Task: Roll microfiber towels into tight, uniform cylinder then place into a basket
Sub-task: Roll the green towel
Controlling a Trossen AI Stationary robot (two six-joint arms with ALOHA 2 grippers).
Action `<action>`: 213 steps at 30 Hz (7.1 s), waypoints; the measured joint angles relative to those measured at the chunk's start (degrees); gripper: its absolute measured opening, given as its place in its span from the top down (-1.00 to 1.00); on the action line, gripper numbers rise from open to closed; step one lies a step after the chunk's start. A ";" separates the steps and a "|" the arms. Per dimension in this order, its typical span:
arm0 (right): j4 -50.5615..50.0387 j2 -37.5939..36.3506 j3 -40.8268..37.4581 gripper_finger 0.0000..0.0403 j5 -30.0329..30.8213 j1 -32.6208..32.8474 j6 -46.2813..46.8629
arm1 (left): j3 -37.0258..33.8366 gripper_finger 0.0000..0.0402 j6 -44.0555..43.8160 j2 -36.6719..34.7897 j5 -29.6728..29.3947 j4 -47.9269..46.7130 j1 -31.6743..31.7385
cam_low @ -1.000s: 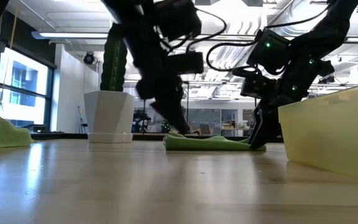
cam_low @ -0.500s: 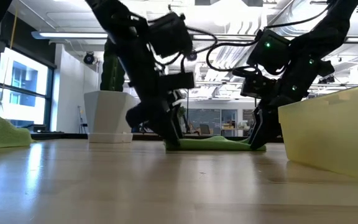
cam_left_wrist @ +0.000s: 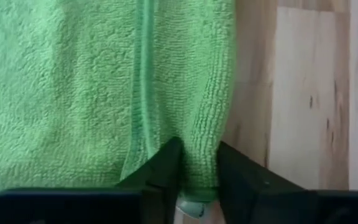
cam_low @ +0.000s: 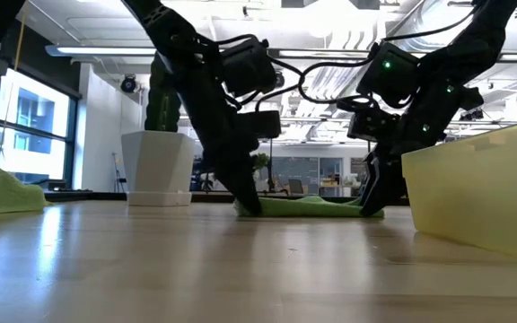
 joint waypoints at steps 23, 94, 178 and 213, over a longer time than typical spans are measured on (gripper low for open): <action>-15.63 0.11 10.64 0.99 -24.12 -5.15 11.78 | -0.48 0.97 -17.53 -1.40 22.73 -2.00 4.03; -3.42 2.23 7.85 0.06 7.24 4.63 -19.04 | -0.26 0.96 -25.90 -3.59 2.17 -7.21 2.39; -2.72 7.50 7.89 0.61 1.48 1.03 -7.17 | 8.68 0.06 7.29 1.59 -14.28 -17.96 -5.49; -7.33 7.82 11.29 1.00 -28.27 -3.12 11.82 | 8.41 0.94 -15.57 1.11 18.26 -19.61 1.39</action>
